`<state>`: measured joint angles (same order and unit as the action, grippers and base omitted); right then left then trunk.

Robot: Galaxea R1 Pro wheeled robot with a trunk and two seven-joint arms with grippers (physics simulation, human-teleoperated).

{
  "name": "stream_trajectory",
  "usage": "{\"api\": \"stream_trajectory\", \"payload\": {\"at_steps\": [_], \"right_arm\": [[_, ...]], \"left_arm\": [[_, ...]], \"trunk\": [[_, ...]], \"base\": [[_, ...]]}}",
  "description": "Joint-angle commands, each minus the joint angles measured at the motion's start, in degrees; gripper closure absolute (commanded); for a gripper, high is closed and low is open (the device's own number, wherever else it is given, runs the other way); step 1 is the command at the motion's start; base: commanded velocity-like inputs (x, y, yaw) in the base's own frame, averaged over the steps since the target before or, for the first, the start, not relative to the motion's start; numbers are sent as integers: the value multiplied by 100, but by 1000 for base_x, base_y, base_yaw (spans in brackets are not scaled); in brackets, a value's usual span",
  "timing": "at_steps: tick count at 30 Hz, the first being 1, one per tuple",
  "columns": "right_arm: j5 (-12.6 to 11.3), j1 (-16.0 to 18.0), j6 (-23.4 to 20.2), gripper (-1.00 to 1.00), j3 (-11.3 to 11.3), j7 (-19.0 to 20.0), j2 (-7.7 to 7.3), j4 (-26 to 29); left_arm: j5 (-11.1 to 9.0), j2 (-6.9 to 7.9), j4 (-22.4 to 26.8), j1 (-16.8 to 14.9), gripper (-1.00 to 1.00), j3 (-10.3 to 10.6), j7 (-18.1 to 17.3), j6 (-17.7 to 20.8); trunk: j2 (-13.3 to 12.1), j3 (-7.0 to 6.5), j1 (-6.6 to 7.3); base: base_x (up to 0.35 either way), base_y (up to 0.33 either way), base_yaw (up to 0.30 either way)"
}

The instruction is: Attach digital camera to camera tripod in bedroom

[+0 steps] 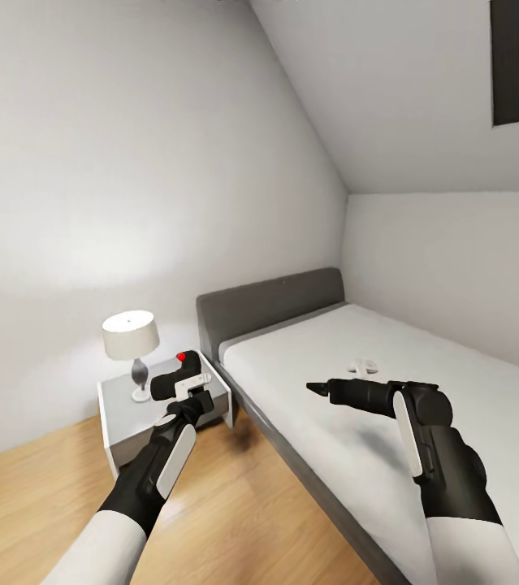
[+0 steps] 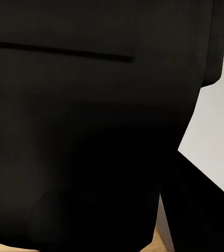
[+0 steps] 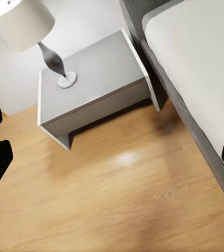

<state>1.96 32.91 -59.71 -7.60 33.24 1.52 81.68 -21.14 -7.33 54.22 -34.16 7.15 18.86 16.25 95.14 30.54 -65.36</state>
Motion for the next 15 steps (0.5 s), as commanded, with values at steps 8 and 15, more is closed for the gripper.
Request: {"api": "stream_trajectory", "payload": {"at_steps": [8,15], "right_arm": [[24,5,-29,-100,-13,33,6,4],[23,5,-29,-100,-13,33,8,3]], "left_arm": [[-48,3,10,-3,100,15,39,18],[-48,3,10,-3,100,15,39,18]], "trunk": [[-319,-138,177],[-600,-263,330]], "base": [[0,0,0],[0,0,0]]}}
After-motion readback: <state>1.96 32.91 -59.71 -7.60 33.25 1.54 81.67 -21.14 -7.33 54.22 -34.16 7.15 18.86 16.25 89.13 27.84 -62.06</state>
